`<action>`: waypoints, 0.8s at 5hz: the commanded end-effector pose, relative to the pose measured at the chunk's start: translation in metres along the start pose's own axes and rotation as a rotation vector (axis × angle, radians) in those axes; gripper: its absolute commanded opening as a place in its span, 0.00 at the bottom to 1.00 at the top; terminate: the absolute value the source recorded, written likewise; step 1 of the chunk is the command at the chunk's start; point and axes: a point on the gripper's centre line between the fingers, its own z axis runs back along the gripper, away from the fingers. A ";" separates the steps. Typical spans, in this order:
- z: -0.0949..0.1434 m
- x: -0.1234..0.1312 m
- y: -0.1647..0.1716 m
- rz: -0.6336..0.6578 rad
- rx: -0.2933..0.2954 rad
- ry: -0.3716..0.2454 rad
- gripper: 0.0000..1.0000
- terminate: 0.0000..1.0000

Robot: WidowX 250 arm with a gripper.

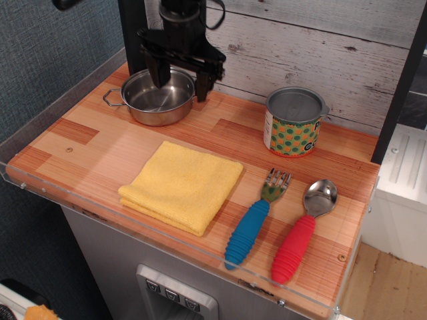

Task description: Pick up the pot and place it on the yellow cloth

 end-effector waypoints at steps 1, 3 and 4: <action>-0.013 0.021 0.001 -0.034 -0.016 -0.081 1.00 0.00; -0.035 0.021 0.005 -0.050 -0.068 -0.025 1.00 0.00; -0.040 0.020 0.008 -0.067 -0.092 0.004 1.00 0.00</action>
